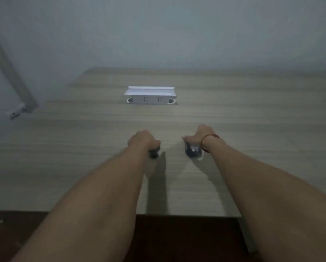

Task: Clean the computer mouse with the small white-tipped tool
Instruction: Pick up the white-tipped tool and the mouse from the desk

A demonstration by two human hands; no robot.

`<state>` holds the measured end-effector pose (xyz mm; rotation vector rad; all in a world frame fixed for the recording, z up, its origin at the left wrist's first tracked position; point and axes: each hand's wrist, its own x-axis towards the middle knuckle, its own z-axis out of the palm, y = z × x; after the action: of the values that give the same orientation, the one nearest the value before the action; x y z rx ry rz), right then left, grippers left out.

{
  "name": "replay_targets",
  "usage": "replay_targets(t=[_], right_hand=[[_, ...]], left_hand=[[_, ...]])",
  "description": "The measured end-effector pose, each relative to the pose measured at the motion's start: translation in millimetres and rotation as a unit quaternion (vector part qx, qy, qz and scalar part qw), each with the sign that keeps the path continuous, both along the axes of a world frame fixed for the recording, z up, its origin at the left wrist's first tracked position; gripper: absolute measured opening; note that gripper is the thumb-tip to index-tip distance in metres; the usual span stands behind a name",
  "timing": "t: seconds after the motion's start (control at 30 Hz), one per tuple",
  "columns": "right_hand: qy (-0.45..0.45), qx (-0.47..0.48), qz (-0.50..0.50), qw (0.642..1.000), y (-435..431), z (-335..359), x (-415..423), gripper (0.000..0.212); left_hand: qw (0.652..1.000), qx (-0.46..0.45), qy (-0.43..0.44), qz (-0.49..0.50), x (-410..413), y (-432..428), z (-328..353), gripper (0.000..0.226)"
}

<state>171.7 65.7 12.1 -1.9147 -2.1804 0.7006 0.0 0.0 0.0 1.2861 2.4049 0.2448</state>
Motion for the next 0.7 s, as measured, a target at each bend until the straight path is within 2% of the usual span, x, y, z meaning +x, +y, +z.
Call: replay_targets(t=[0.03, 0.13, 0.2, 0.27, 0.3, 0.37, 0.4, 0.53, 0.7], right_hand=[[-0.009, -0.003, 0.004, 1.0, -4.0, -10.6, 0.7, 0.071], [0.008, 0.017, -0.021, 1.0, -8.4, -44.0, 0.9, 0.075], [0.055, 0.028, -0.052, 0.997, -9.2, -61.7, -2.4, 0.084], [0.117, 0.054, -0.092, 0.987, -12.2, -85.1, -1.2, 0.086], [0.134, 0.075, -0.105, 0.982, -13.6, -95.1, -1.6, 0.082], [0.131, 0.125, -0.112, 0.977, -18.4, -107.0, -2.8, 0.073], [0.127, 0.143, -0.117, 0.975, -21.3, -112.3, -3.6, 0.07], [0.148, 0.149, -0.147, 0.967, -22.1, -114.4, -9.6, 0.063], [0.131, 0.13, -0.152, 0.971, -19.5, -108.3, -15.0, 0.057]], left_hand=[[1.0, -0.017, -0.003, -0.008, 1.2, -2.9, -9.4, 0.056], [0.999, 0.026, 0.007, -0.03, 4.0, -10.3, -39.5, 0.039], [0.998, 0.068, 0.003, 0.001, 7.7, -11.8, -54.9, 0.023], [0.992, 0.12, 0.01, 0.042, 10.6, -16.4, -77.3, 0.017], [0.988, 0.141, 0.008, 0.063, 10.3, -15.7, -86.0, 0.02], [0.981, 0.169, 0.013, 0.098, 8.9, -13.4, -94.6, 0.049], [0.979, 0.17, 0.014, 0.109, 9.9, -15.9, -96.0, 0.054], [0.969, 0.208, -0.019, 0.133, 12.0, -18.5, -98.0, 0.049], [0.968, 0.203, -0.046, 0.137, 9.9, -19.8, -93.1, 0.049]])
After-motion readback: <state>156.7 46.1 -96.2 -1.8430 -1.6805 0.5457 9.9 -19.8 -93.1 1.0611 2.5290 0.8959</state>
